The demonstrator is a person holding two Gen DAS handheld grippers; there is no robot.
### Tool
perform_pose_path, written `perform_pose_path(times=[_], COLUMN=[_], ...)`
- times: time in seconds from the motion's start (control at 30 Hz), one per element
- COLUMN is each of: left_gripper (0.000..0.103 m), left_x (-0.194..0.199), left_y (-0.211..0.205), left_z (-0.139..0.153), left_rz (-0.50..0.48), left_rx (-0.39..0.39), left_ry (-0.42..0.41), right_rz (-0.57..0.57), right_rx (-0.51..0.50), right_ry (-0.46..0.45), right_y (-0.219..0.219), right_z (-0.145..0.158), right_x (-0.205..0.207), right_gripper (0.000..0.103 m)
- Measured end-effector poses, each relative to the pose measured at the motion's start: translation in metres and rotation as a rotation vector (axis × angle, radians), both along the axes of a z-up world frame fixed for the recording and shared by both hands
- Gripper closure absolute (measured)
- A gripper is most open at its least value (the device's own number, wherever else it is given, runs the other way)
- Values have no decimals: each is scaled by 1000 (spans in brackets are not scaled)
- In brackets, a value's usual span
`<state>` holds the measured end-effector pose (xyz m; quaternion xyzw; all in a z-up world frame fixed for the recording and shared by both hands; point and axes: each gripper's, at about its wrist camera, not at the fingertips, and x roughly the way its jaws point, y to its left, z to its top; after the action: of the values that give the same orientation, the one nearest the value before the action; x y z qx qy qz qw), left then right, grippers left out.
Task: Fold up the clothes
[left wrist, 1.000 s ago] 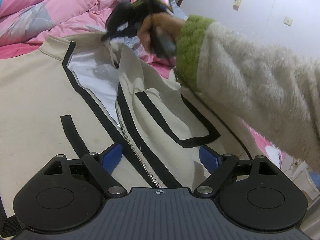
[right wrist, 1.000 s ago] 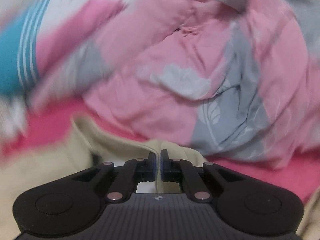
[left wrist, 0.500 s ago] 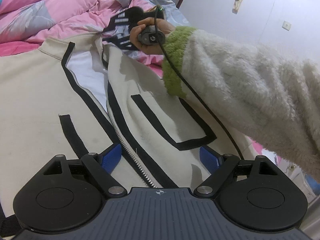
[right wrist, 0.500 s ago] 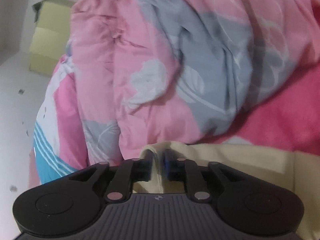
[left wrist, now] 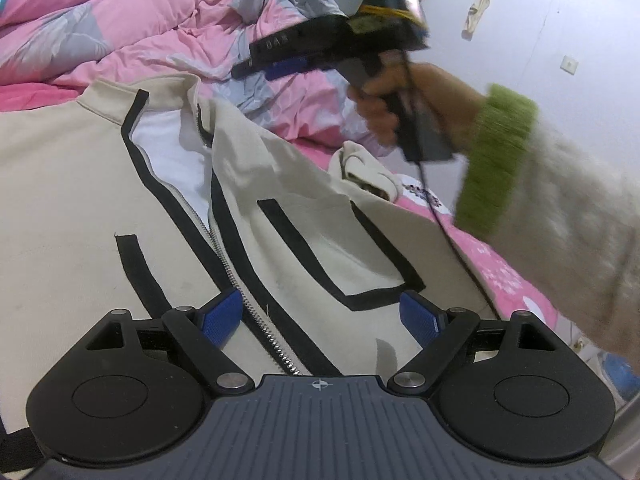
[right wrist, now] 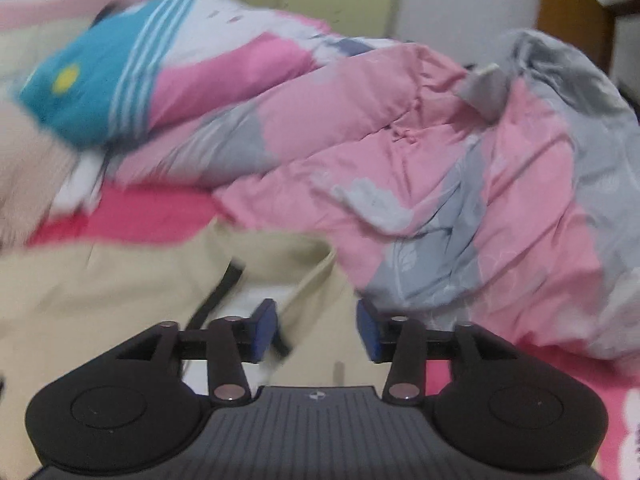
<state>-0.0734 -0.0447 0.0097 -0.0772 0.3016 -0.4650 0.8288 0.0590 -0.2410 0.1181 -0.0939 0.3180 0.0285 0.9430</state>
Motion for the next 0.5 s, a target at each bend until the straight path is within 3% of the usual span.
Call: perform_pose_path(times=[0.07,0.17,0.5], left_gripper=[14,12,4], left_x=[1,2,-1], left_y=[0,0,2], left_z=[0,0,1], left_rz=[4,11,77], left_rx=[-3,-6,33], left_ry=[3,6,0], right_rz=[20,12,-38], right_rx=[6,25,95], right_ry=[28,63,171], right_y=[10,22,56], right_z=[-2,-1,3], right_x=[-14,-25,-59], right_gripper=[19,2,0])
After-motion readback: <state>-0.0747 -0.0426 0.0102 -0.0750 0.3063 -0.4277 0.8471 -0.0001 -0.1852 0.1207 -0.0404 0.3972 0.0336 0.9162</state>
